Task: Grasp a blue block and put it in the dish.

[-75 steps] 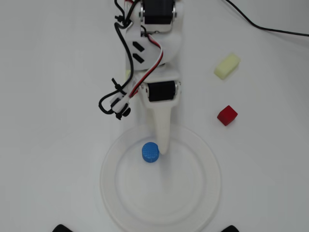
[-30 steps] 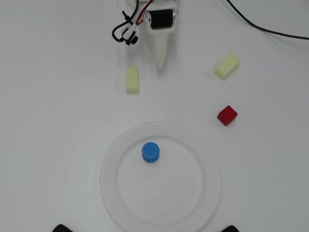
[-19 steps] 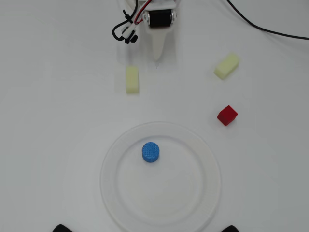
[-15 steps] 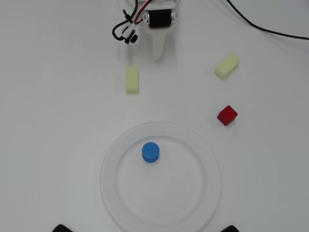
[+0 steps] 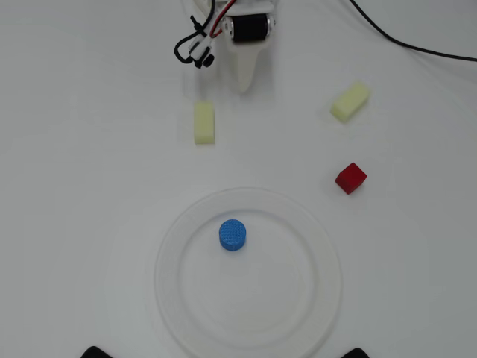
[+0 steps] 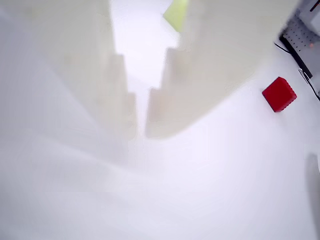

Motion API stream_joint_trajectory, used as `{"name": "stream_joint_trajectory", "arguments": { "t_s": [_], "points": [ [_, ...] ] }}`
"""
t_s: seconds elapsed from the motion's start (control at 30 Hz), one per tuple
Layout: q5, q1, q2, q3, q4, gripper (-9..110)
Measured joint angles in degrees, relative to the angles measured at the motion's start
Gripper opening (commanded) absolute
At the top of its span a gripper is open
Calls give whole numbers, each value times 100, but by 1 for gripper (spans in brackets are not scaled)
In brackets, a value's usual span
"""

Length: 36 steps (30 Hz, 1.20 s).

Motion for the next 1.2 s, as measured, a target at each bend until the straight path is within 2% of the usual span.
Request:
{"name": "stream_joint_trajectory", "arguments": {
  "t_s": [0.33, 0.5, 1.2],
  "points": [
    [9, 229, 0, 0, 0, 0],
    [-272, 26, 0, 0, 0, 0],
    [-176, -9, 0, 0, 0, 2]
  ]
}}
